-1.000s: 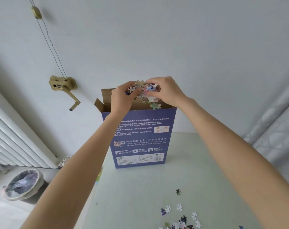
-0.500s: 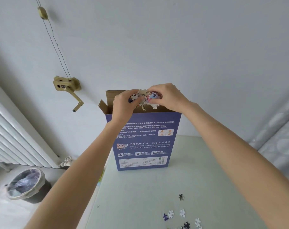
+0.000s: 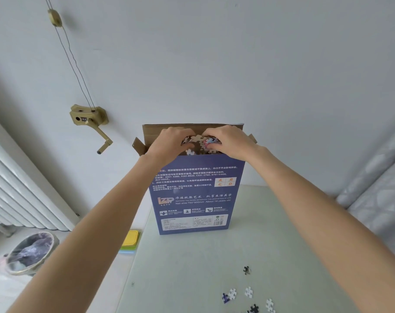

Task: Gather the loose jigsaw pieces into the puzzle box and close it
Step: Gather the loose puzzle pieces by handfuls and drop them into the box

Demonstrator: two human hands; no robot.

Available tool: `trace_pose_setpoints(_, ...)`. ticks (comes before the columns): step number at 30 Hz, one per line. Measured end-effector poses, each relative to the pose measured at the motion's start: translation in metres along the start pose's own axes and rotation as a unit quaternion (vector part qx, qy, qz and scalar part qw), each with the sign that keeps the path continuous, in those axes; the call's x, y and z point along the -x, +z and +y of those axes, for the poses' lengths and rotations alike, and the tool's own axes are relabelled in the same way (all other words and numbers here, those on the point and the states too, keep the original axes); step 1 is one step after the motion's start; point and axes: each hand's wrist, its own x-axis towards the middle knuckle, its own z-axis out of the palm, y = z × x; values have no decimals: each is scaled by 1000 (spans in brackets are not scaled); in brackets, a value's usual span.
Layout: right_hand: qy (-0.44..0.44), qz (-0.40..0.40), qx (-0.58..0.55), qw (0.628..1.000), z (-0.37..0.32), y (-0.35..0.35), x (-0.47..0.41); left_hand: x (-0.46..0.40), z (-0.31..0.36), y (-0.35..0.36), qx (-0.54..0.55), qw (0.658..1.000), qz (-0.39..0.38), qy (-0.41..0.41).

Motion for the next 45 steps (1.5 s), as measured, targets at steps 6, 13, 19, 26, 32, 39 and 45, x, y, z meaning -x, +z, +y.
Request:
trace_pose_setpoints(6,-7,-19,30,999,-2,-7,1,-10,-1,-8,-104,991,-54,67)
trace_pose_setpoints(13,32,23,5,999,-8,-6,1,-3,-4,-8,-36,999,-33,10)
trace_pose_setpoints(19,45,38,9,998,-10,8,12,19,7,2,27,997,72,-12)
trace_pose_setpoints(26,20,130,9,991,-16,24,51,59,19,33,-63,977,201,47)
trace_pose_setpoints(32,58,206,-24,977,-39,73,167,129,60,65,51,984,170,14)
trace_pose_setpoints(39,231,-33,-90,968,-41,153,340,233,88,145,166,953,-230,-106)
trace_pose_setpoints(45,340,-190,-88,917,-53,211,460,332,116,202,119,920,-335,-163)
